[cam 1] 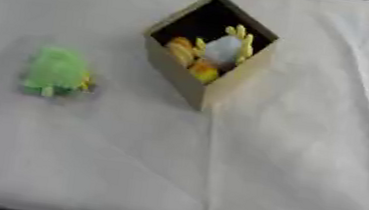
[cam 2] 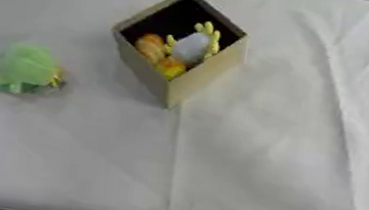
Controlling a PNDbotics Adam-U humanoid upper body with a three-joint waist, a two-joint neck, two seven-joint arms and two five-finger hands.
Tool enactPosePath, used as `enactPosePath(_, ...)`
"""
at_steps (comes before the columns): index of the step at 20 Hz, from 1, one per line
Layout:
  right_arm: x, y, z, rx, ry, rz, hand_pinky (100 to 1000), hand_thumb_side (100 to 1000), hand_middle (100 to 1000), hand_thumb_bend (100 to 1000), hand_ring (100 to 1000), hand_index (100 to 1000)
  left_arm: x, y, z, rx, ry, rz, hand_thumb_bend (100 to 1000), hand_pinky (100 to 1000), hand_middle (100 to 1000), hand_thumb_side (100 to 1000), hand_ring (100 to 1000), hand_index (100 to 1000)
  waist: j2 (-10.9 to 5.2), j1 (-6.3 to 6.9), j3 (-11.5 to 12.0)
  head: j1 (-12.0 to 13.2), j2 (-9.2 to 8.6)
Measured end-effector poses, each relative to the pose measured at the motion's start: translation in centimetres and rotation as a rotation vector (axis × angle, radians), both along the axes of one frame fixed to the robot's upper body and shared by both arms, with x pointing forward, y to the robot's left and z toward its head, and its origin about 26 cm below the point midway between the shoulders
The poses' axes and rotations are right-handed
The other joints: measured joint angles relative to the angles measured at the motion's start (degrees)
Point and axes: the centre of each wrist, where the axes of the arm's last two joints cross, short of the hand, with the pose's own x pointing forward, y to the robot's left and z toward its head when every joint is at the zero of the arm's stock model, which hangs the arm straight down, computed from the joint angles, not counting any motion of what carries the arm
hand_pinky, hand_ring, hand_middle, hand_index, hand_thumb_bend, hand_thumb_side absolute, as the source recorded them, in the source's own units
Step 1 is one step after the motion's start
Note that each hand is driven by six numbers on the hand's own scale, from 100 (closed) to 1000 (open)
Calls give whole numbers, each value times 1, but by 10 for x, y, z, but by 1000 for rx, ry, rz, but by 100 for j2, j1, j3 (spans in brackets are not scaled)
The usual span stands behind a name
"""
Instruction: Pick up objects on the table and place them in the box.
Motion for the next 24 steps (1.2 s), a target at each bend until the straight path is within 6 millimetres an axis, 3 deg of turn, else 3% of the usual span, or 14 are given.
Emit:
enactPosePath(6,0,-3,-2,39,-15,12,905,502,675,100,807,833,10,-14,2,125,239,-65,607,839,774,538,803,875,0,21,-5,38,0)
enactPosePath(13,3,-6,-17,91,36,-6,908,529,656,100,792,823,21,-30,-6,156,424,-127,664,854,805,496,826,893,0,26,-28,79,1)
enactPosePath(17,5,-6,-26,142,62,-7,909,525,651,100,788,822,30,-39,-8,167,489,-155,699,856,805,427,829,884,0,55,-30,84,1)
enactPosePath(24,6,-5,-31,187,77,-3,911,524,646,100,784,821,53,-50,-24,205,579,-149,684,855,811,256,833,876,8,52,-82,120,-8)
